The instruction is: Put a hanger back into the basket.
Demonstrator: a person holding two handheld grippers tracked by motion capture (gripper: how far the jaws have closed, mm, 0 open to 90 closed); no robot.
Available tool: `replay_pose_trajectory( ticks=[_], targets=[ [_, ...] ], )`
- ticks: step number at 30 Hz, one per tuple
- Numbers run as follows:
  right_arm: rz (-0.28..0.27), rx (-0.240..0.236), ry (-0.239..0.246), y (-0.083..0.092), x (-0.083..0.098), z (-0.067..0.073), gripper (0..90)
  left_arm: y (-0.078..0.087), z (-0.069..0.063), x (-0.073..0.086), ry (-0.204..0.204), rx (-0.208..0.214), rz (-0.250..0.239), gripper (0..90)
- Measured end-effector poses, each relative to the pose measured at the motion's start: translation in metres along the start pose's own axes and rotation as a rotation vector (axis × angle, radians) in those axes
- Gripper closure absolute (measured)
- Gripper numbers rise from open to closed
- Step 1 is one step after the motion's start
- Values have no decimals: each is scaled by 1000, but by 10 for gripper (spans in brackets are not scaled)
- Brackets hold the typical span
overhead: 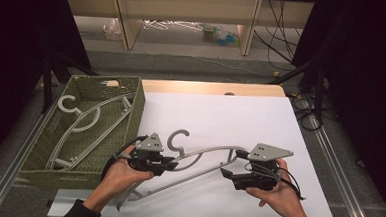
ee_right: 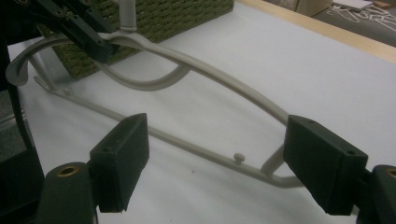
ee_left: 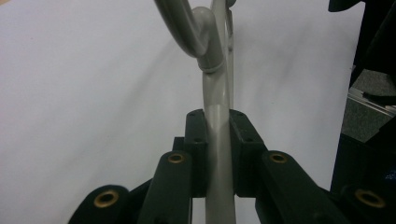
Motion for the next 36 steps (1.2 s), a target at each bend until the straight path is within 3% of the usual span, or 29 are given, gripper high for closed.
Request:
replay_pose_trajectory(
  ticks=[7, 13, 19, 24, 30, 36],
  targets=[
    [-2, 2, -33, 2, 17, 1, 235, 16, 5, -4, 65, 2, -69, 791],
    [-10, 3, -31, 5, 22, 3, 235, 30, 6, -7, 132, 8, -129, 791],
    [-17, -3, -29, 7, 25, 3, 235, 45, 5, -14, 140, -14, -146, 791],
    [-12, -9, -31, 7, 27, 3, 235, 58, 4, -23, 140, -9, -158, 791],
    [-9, -8, -38, 7, 29, 2, 233, 84, 6, -40, 144, -4, -196, 791],
    [-4, -21, -35, 5, 31, 3, 233, 113, 15, -51, 157, -42, -212, 791]
  ],
)
Point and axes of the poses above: each handheld gripper's, and its own axes: y roughly backward along the jaws, x roughly out of its underside, z roughly to its left, the point moved 1 cm from there along -y, roughly forward along the jaws, and after that the axes turned 3 degrees about -z, right-handed, at the moved point
